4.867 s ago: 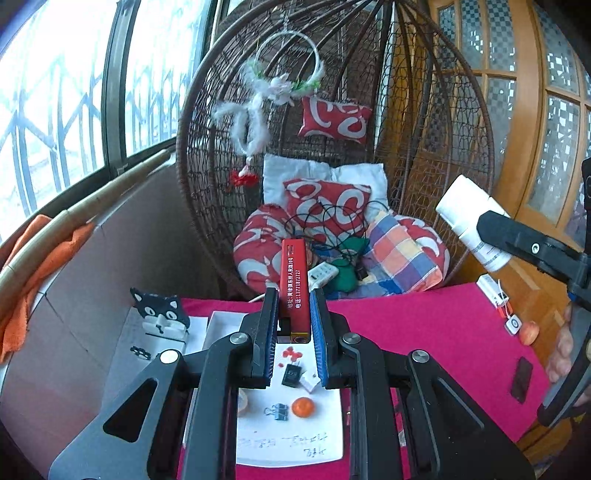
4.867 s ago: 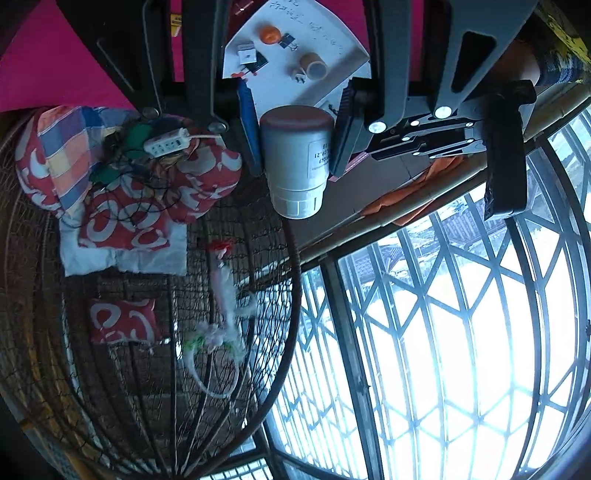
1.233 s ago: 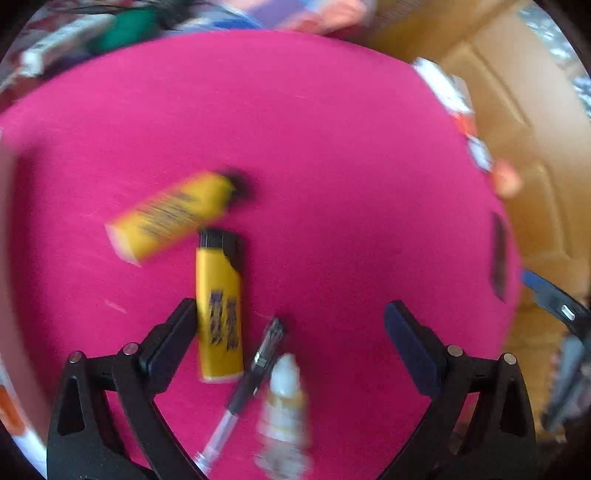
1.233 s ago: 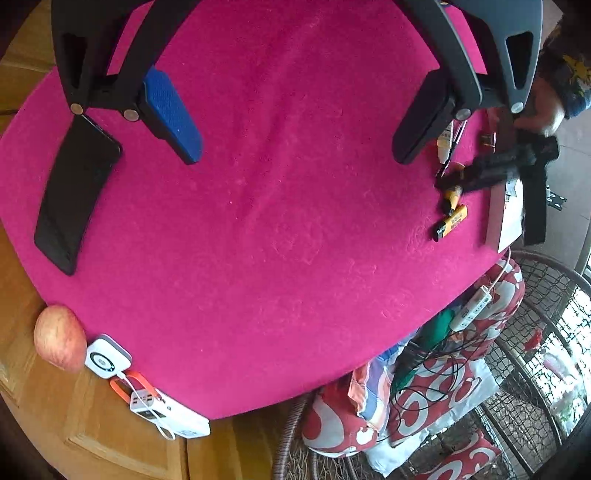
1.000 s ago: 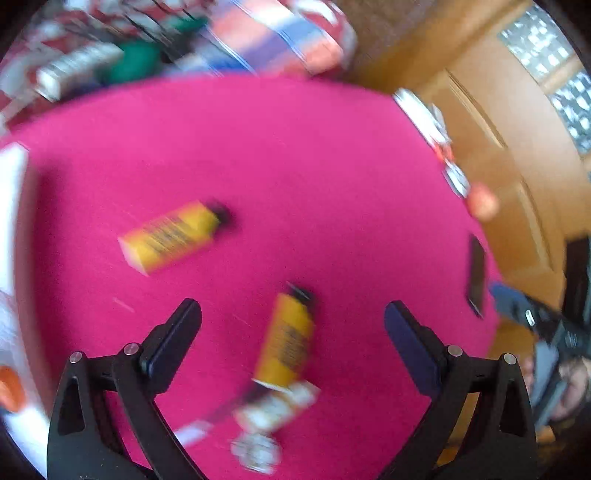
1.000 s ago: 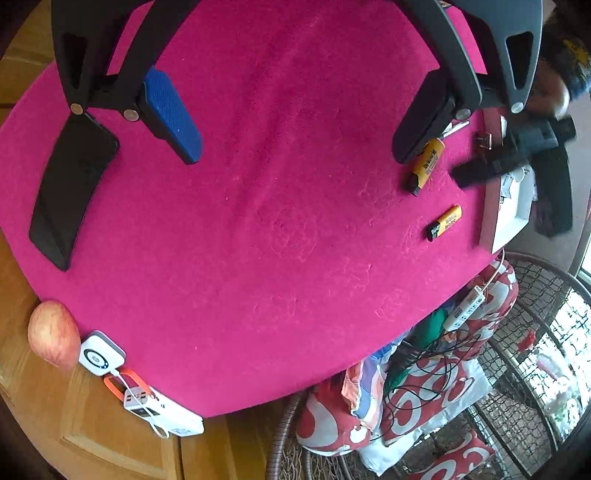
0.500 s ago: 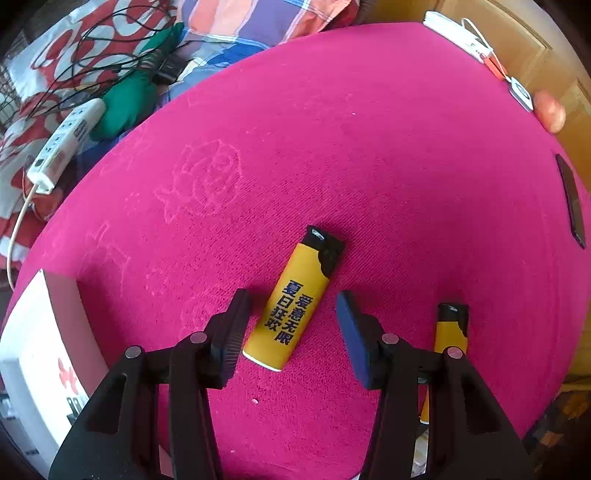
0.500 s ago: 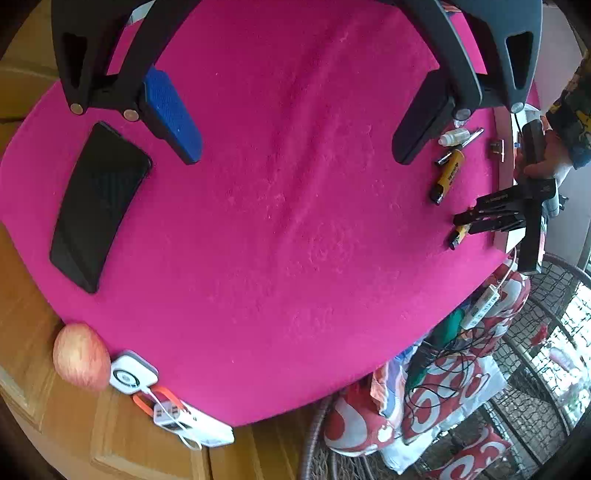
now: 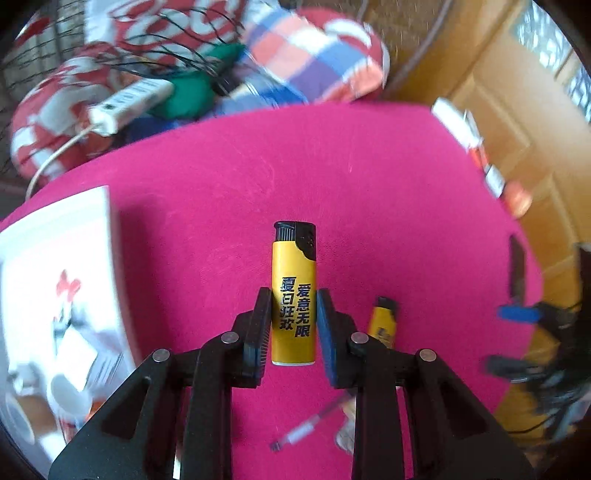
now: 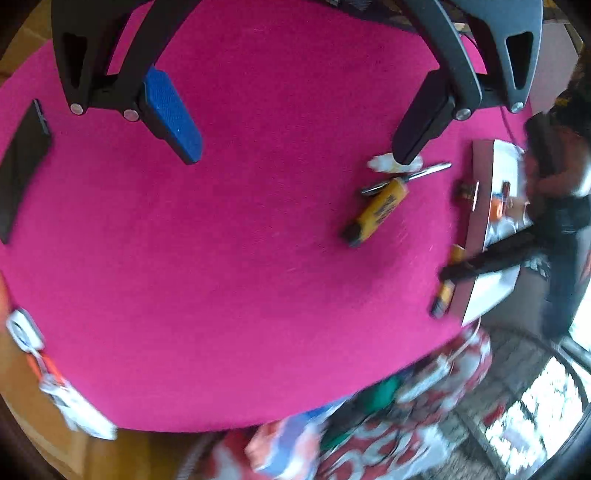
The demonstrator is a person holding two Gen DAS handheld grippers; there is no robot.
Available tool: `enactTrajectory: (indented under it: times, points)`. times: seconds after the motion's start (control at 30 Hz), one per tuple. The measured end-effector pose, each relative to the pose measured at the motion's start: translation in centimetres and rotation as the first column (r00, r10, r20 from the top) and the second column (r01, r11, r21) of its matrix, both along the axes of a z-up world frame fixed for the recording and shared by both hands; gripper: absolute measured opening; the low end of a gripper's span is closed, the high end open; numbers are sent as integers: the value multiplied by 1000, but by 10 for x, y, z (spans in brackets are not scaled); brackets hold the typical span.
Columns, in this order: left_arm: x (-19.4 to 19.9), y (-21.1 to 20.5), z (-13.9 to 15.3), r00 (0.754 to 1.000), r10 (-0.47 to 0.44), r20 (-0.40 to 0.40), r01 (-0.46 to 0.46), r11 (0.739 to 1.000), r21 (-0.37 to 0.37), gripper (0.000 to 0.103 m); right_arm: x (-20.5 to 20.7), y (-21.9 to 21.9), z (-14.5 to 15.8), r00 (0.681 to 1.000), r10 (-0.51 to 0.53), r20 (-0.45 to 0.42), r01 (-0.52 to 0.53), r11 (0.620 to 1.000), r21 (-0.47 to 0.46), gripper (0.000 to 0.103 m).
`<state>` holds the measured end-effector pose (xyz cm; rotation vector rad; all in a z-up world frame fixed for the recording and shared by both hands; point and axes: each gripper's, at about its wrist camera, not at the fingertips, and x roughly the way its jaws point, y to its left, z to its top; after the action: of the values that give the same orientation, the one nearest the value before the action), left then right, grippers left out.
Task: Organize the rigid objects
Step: 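Grasp a yellow lighter with the left tool while the right tool grasps the other yellow lighter, then lift and carry both yellow lighters toward the tray with both tools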
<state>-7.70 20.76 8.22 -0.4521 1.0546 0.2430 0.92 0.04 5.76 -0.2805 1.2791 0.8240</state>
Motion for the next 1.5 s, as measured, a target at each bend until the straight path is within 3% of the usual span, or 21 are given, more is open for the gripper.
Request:
enactTrajectory:
  times: [0.2, 0.37, 0.5, 0.57, 0.6, 0.63, 0.67, 0.77, 0.8, 0.93, 1.13, 1.33, 1.5]
  points:
    - [-52, 4, 39, 996, 65, 55, -65, 998, -13, 23, -8, 52, -14, 998, -21, -52, 20, 1000, -23, 102]
    - [-89, 12, 51, 992, 104, 66, -103, 994, -21, 23, -21, 92, -36, 999, -47, -26, 42, 984, -171, 87]
    - [-110, 17, 55, 990, 125, 72, -124, 992, -23, 23, -28, 109, -53, 998, -48, -30, 40, 974, -225, 59]
    - [-118, 18, 57, 989, 129, 74, -128, 992, -24, 23, -33, 118, -55, 1000, -12, 22, 17, 971, -238, 57]
    - [-119, 19, 57, 989, 130, 76, -129, 991, -24, 23, -34, 122, -55, 999, 16, 33, -8, 973, -230, 48]
    - [-120, 20, 58, 988, 132, 78, -130, 991, -24, 23, -37, 126, -53, 997, 47, 53, -35, 975, -218, 29]
    - [-122, 20, 59, 988, 133, 82, -132, 991, -25, 23, -37, 129, -52, 994, 98, 58, -85, 978, -193, 22]
    - [-123, 20, 68, 985, 137, 109, -136, 991, -21, 23, -34, 124, -47, 991, 128, 36, -122, 983, -136, 17]
    - [-122, 20, 71, 983, 138, 119, -137, 990, -17, 23, -33, 119, -39, 991, 130, 32, -127, 987, -95, 11]
    - [-117, 14, 95, 971, 148, 185, -153, 988, 15, 23, -34, 97, 6, 989, 141, 49, -144, 988, 64, 10]
    - [-105, -3, 143, 942, 150, 300, -178, 981, 70, 23, -48, 67, 94, 978, 150, 148, -186, 944, 274, 10]
    - [-108, -29, 198, 900, 140, 414, -227, 959, 169, 23, -61, 40, 185, 948, 141, 286, -263, 853, 451, 10]
    - [-118, -48, 238, 868, 130, 479, -292, 915, 280, 23, -67, 16, 245, 914, 94, 394, -323, 755, 570, 10]
